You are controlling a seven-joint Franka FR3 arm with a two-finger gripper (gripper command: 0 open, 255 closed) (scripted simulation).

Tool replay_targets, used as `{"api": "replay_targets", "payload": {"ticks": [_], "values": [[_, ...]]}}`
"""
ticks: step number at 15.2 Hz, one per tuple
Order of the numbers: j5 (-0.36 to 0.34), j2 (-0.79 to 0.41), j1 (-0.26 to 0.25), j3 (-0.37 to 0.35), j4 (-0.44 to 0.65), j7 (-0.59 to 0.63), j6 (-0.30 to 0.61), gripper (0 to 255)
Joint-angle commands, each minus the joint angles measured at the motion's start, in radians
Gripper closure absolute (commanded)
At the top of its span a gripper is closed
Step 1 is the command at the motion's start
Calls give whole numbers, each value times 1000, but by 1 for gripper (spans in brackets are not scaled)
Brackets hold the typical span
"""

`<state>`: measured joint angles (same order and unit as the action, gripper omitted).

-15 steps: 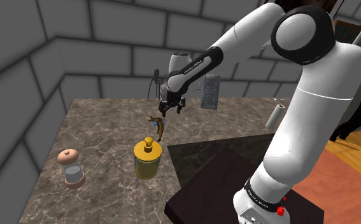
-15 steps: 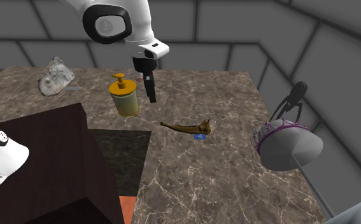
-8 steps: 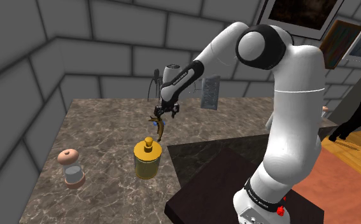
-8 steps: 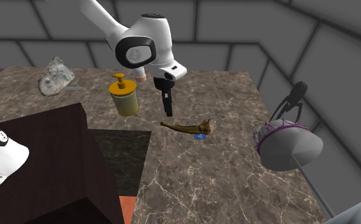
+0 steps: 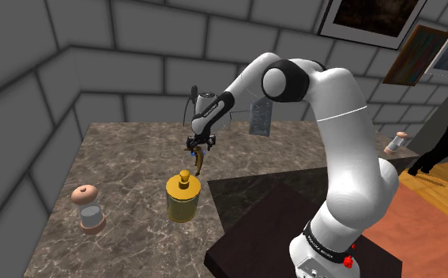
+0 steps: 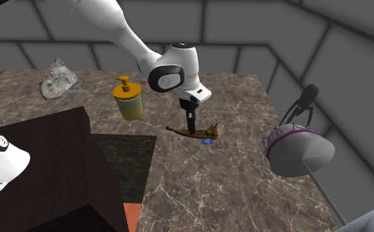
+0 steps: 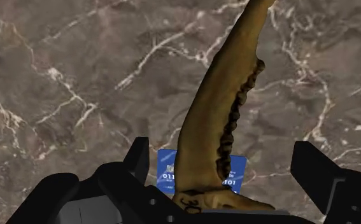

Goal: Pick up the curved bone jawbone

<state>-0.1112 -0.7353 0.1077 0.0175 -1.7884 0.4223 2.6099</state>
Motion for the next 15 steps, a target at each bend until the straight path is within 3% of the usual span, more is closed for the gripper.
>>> {"api": "replay_targets", "payload": {"ticks": [1, 9, 10, 15], "values": [[2, -42, -1, 4, 34, 9, 10, 0], [0, -120, -2, 7, 67, 14, 54, 0], [0, -122, -1, 7, 68, 14, 56, 255], [0, -122, -1, 7, 69, 13, 55, 255]]}}
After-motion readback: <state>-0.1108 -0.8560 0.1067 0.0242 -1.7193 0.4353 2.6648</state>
